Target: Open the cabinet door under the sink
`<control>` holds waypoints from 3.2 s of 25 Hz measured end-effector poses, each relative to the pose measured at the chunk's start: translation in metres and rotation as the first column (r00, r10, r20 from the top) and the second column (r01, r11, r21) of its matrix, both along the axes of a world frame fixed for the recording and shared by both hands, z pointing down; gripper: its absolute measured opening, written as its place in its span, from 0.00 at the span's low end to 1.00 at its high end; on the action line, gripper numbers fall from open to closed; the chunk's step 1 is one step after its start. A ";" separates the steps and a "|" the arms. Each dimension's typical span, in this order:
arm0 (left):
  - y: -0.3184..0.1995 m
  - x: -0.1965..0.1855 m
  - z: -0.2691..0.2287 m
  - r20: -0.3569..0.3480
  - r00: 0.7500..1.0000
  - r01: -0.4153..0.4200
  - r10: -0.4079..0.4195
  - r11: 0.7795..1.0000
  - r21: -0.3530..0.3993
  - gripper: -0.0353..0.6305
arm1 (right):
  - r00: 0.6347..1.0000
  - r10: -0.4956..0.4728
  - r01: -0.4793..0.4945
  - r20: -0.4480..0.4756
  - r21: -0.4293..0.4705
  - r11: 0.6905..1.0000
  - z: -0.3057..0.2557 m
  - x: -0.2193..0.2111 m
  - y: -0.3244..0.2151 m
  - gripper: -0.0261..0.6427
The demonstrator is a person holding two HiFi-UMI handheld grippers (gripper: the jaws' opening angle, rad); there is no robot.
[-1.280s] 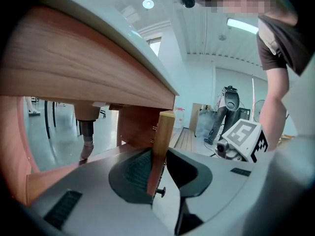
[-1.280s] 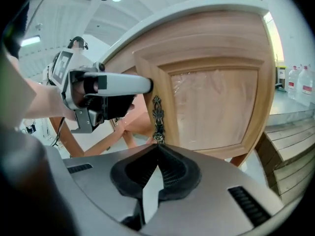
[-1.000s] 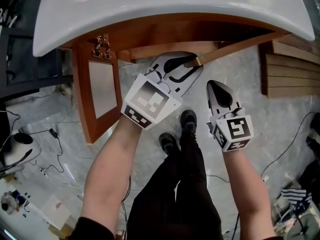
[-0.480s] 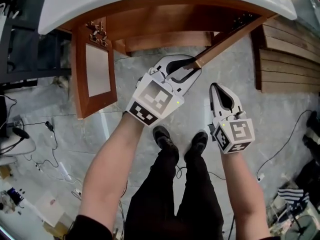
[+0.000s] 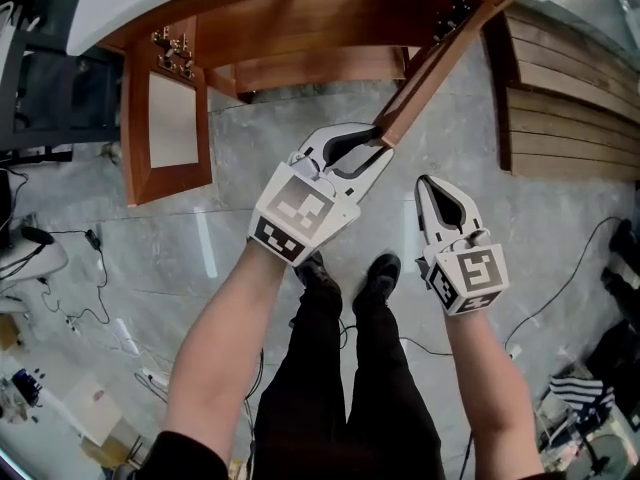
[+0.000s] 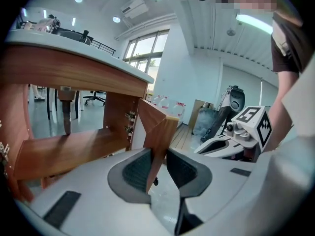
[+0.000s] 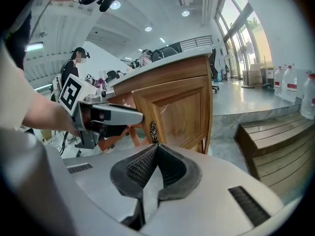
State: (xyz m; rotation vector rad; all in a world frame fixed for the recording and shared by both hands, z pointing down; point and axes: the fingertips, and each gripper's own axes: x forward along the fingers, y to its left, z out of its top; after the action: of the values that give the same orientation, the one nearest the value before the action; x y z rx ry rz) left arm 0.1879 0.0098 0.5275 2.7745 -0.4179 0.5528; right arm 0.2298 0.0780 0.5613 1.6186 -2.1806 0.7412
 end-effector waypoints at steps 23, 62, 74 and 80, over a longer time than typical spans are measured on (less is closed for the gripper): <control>0.070 0.096 0.004 0.111 0.994 0.010 -0.011 1.000 0.008 0.25 | 0.992 0.124 -0.122 0.026 -0.049 0.991 -0.014 0.097 0.095 0.06; 0.087 -0.155 -0.352 0.079 0.909 0.405 -0.409 0.913 0.053 0.13 | 0.988 -0.155 0.154 0.004 0.105 0.982 -0.365 -0.070 0.052 0.06; 0.068 -0.256 -0.424 -0.030 0.883 0.468 -0.469 0.874 0.127 0.13 | 0.998 -0.065 0.063 -0.005 0.310 0.949 -0.469 -0.118 0.021 0.06; 0.071 -0.248 -0.444 -0.054 0.872 0.490 -0.487 0.859 0.149 0.13 | 0.993 -0.114 0.100 0.013 0.381 0.919 -0.501 -0.112 0.023 0.06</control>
State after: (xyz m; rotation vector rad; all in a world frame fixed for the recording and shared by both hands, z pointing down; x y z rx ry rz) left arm -0.0598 0.0810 0.0837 2.6528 -1.1675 0.3834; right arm 0.1176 0.1010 0.0603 1.6469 -2.5356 0.3266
